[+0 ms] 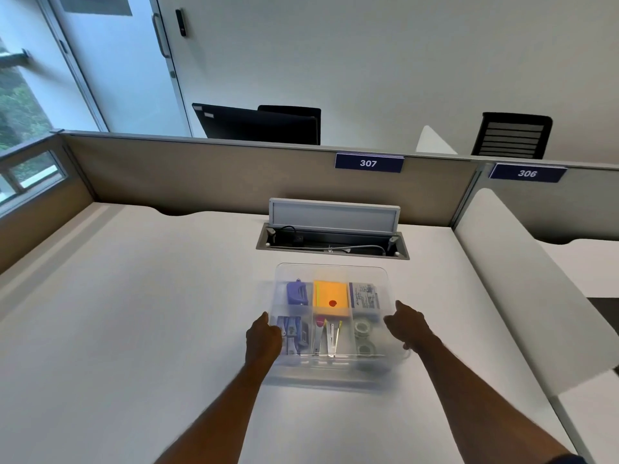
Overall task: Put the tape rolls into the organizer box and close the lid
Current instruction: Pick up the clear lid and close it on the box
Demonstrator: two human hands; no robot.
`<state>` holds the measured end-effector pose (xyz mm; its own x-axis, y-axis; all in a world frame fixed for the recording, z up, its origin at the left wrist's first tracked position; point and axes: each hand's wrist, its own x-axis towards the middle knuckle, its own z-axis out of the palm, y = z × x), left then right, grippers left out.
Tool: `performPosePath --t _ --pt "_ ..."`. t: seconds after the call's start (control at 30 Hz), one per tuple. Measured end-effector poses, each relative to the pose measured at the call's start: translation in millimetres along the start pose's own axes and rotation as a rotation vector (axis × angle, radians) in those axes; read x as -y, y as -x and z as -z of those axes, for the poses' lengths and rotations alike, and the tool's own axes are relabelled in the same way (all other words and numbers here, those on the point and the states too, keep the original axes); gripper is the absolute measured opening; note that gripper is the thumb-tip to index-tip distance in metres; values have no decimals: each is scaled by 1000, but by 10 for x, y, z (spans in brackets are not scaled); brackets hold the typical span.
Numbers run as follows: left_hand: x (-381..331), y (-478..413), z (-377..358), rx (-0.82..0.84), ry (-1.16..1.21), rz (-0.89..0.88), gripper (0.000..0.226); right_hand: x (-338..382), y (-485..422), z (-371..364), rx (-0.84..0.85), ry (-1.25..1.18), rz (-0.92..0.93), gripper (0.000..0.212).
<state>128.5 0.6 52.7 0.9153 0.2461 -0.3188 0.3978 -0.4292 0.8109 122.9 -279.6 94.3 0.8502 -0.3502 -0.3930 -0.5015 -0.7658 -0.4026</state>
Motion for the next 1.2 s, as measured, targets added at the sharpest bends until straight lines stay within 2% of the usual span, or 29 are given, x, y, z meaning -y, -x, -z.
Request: performPosePath --t 0.13,0.33,0.5,0.7,0.97,1.2 --pt "7 1 1 4 14 -4 47 -62 9 -47 38 -18 -34 51" --pt "99 -22 -23 16 -17 -27 45 -192 -9 -192 0 63 -1 63" --pt "199 -27 -102 -33 -17 -81 40 -304 29 -286 19 -49 14 62" --pt "299 29 -201 -83 31 -126 40 -418 97 -513 -110 -187 52 58" --pt "368 41 -235 -143 -21 -206 41 -533 -7 -635 -170 -173 135 59" --pt "330 55 -221 -77 17 -165 41 -536 -72 -648 -201 -148 120 59"
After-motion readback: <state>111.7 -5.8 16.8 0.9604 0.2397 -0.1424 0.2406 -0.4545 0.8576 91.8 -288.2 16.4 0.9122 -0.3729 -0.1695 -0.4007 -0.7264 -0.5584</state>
